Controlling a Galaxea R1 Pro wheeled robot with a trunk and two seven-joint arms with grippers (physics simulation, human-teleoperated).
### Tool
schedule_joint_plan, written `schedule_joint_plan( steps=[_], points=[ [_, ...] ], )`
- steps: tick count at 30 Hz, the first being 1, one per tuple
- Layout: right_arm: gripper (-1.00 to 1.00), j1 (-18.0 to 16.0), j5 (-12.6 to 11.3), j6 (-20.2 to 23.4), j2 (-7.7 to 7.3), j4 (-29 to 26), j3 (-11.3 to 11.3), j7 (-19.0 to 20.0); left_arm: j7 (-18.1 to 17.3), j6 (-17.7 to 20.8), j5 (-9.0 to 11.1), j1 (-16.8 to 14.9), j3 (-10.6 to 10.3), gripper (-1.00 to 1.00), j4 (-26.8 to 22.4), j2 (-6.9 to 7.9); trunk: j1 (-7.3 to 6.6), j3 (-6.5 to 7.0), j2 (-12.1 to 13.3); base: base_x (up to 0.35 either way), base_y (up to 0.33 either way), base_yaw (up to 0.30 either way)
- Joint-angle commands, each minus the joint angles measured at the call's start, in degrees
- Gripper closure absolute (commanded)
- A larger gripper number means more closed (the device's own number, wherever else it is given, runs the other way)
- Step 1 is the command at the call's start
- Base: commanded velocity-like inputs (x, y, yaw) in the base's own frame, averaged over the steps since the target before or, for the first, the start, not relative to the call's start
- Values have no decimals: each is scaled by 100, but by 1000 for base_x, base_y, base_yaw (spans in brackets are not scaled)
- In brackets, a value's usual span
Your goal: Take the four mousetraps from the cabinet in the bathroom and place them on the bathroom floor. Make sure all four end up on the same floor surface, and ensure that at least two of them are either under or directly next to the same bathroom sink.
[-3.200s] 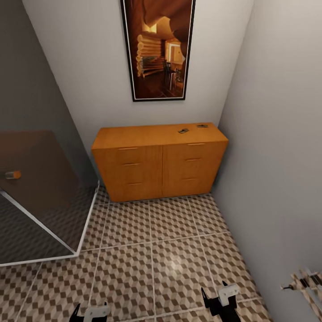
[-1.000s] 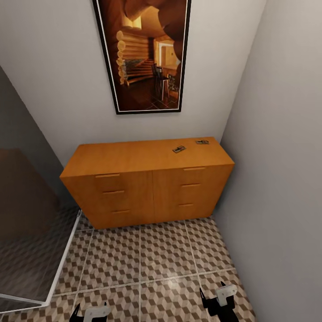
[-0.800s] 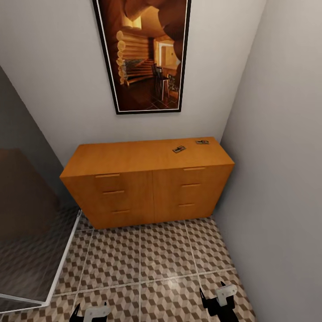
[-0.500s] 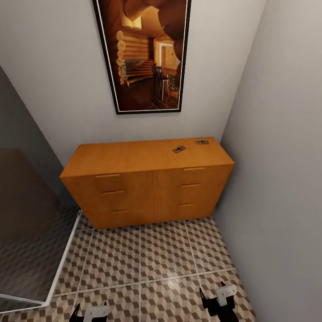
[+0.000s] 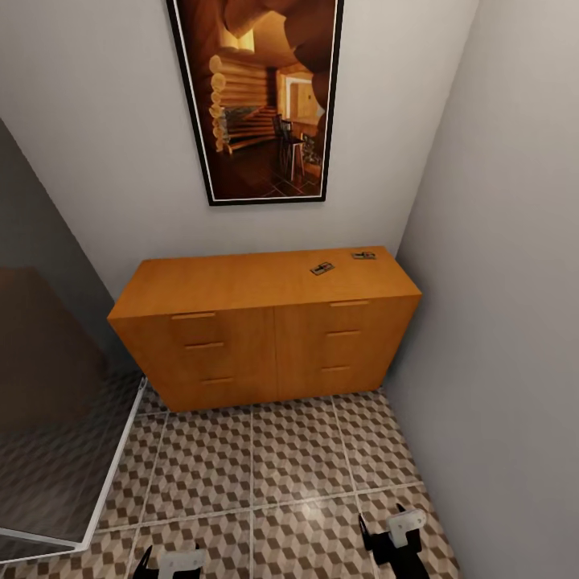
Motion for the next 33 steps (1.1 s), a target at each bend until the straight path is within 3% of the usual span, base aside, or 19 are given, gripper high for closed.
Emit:
schedule_joint_plan(
  steps=[1,6,9,16,17,25,33],
  points=[
    [-100,-3,-12,7,-3,-14,50,-87,55,-3,9,-4,-47,-100,-7,-2,3,-9,-9,0,0,0],
    [-100,-2,-15,324,-29,-196,44,-399,55,-3,9,-3,-47,-100,-4,-9,3,-9,-9,0,0,0],
    [-100,-3,-17,852,-52,-664,43,-642,55,-3,9,-3,-47,-100,-3,-11,3,-9,-9,0,0,0],
    [-100,-3,-24,2358,-269,-2369,27,-820,55,-3,9,-3,-47,-100,0,-5,3,-9,-9,0,0,0],
    [-100,-3,-26,2733,-328,-2887,6,-834,55,0,9,-3,-47,-100,3,-4,3,-9,-9,0,0,0],
    [-100,-3,-19,3630,-407,-3985,-329,-843,55,5,9,-3,-47,-100,13,11,3,-9,-9,0,0,0],
    [-100,-3,-18,4958,-424,-5442,-656,-842,55,5,9,-3,-47,-100,15,12,3,-9,-9,0,0,0]
  ],
)
